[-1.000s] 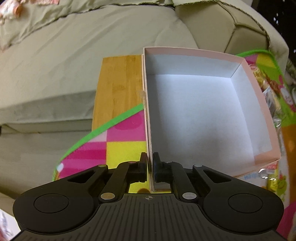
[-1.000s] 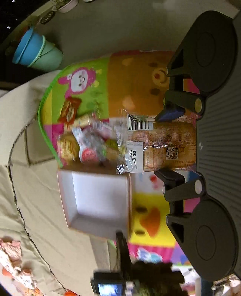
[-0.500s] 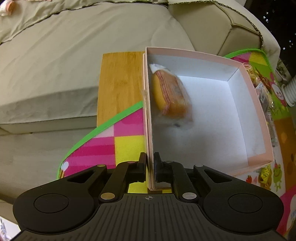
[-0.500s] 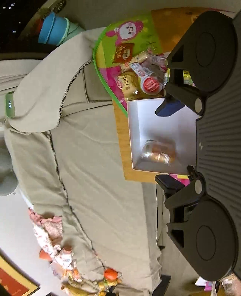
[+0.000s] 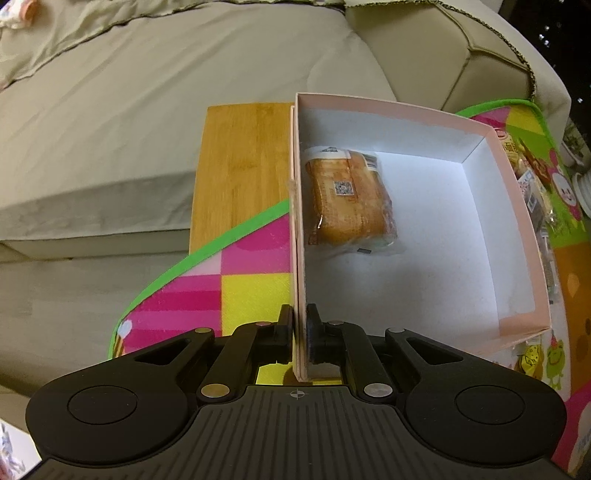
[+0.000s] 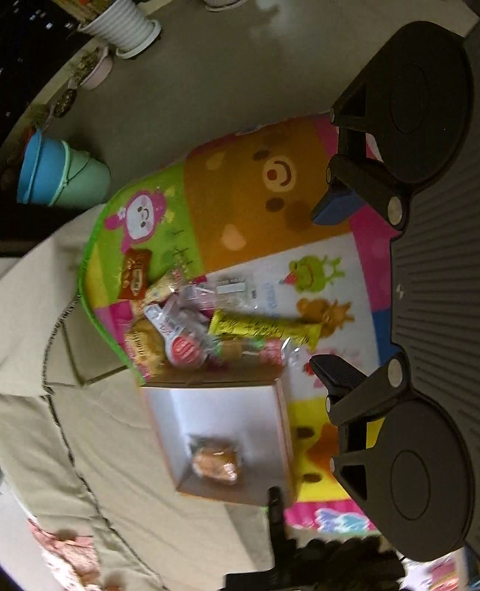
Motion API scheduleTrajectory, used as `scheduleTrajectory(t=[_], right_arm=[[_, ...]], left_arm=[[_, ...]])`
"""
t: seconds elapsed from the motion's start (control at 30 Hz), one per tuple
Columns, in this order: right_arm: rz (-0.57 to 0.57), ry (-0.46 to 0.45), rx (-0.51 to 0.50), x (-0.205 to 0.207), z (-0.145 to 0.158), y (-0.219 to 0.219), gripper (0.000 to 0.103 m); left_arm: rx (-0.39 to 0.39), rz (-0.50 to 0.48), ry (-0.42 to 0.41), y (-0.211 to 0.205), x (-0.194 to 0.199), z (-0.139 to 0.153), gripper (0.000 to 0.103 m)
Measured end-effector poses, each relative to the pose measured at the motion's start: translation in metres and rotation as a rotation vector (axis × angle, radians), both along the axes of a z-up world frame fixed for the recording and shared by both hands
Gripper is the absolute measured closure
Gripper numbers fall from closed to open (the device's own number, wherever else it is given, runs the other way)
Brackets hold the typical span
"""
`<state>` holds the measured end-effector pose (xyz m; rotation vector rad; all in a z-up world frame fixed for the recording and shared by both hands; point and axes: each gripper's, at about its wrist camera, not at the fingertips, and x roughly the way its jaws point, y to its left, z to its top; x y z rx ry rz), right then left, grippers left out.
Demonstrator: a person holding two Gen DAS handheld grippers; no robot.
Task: Organize objects
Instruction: 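Carry the bread bun into the pink box and release it with the right tool, then grasp the yellow Cheese snack stick with the right tool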
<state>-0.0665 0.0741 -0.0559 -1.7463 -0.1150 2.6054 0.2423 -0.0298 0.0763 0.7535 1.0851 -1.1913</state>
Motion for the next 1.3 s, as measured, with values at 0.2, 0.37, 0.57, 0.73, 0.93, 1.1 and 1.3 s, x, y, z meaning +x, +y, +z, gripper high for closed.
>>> scheduleTrajectory(t=[0.2,0.37,0.57,0.73,0.93,1.1,1.3], right_arm=[[0.225,-0.014,0.044,-0.013,-0.03,-0.019,0.03],[0.453,-0.041,0.024,-0.028,-0.073,-0.045,0.03],[0.514,-0.032,0.077,-0.058,-0.142,-0.071,0.056],[0.361,-0.026,0.109,-0.086,-0.143,-0.039,0.08],[0.174,-0.069,0.069,-0.095,-0.131,0.038,0.079],[0.289,-0.018,0.027,-0.075,-0.114,0.039,0.078],[0.296,0.03,0.138,-0.096,-0.119,0.008,0.068]], left_arm=[[0.015,-0.033,-0.037,0.0,-0.009,0.001,0.095],[0.015,-0.012,-0.052,-0.001,-0.01,0.006,0.095],[0.014,-0.028,-0.063,0.0,-0.013,0.009,0.095],[0.013,-0.04,-0.072,0.005,-0.016,0.01,0.095],[0.017,-0.053,-0.07,0.008,-0.017,0.008,0.095],[0.01,-0.096,-0.074,0.007,-0.017,0.008,0.095],[0.005,-0.17,-0.074,0.007,-0.016,0.009,0.095]])
